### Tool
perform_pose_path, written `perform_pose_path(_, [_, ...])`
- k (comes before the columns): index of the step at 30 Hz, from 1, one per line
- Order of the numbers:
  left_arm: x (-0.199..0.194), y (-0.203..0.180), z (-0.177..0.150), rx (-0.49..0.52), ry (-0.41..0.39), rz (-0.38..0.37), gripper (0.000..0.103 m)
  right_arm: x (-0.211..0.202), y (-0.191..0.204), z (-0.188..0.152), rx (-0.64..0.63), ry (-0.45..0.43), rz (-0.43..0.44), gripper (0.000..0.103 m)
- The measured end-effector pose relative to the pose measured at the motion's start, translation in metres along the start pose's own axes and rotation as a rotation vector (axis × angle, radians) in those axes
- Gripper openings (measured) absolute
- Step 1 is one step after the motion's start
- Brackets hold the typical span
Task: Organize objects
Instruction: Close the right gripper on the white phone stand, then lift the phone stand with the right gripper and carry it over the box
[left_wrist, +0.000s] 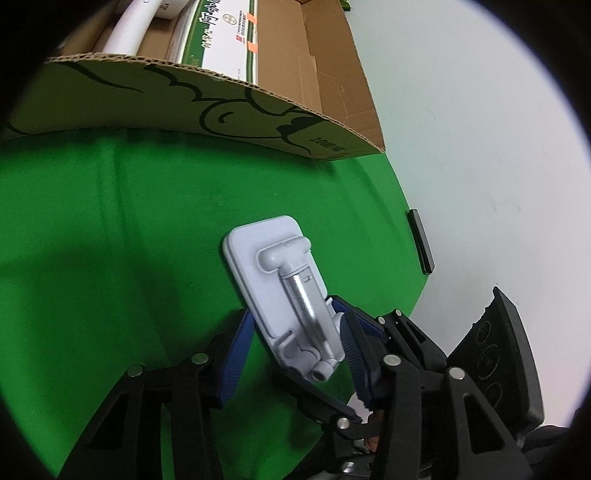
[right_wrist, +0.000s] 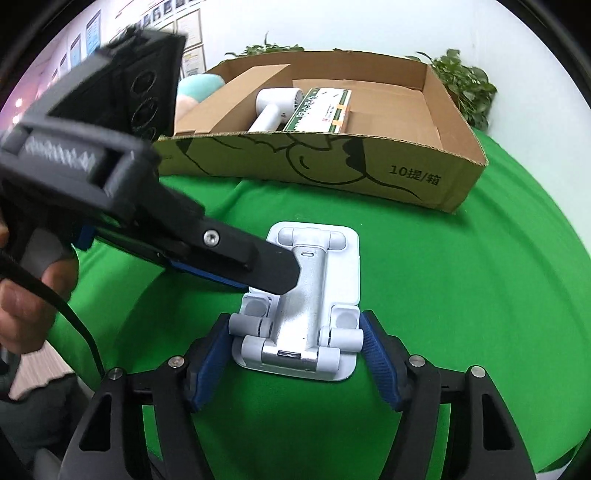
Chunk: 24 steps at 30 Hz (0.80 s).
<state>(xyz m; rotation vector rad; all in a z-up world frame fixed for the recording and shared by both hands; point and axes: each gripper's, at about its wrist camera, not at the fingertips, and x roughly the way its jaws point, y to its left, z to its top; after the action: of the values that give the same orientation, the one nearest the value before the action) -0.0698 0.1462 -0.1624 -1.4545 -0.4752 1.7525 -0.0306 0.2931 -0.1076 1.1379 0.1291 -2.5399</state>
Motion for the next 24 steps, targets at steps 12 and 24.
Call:
perform_pose_path(12, [0.000,-0.004,-0.013,-0.002,-0.038,0.004,0.027,-0.009,-0.017,-0.004,0.146,-0.010,0.127,0.065])
perform_pose_path(24, [-0.033,-0.025,0.006,0.070,-0.110,0.018,0.015,-0.027,-0.007,0.008,0.115,-0.079,0.076,0.065])
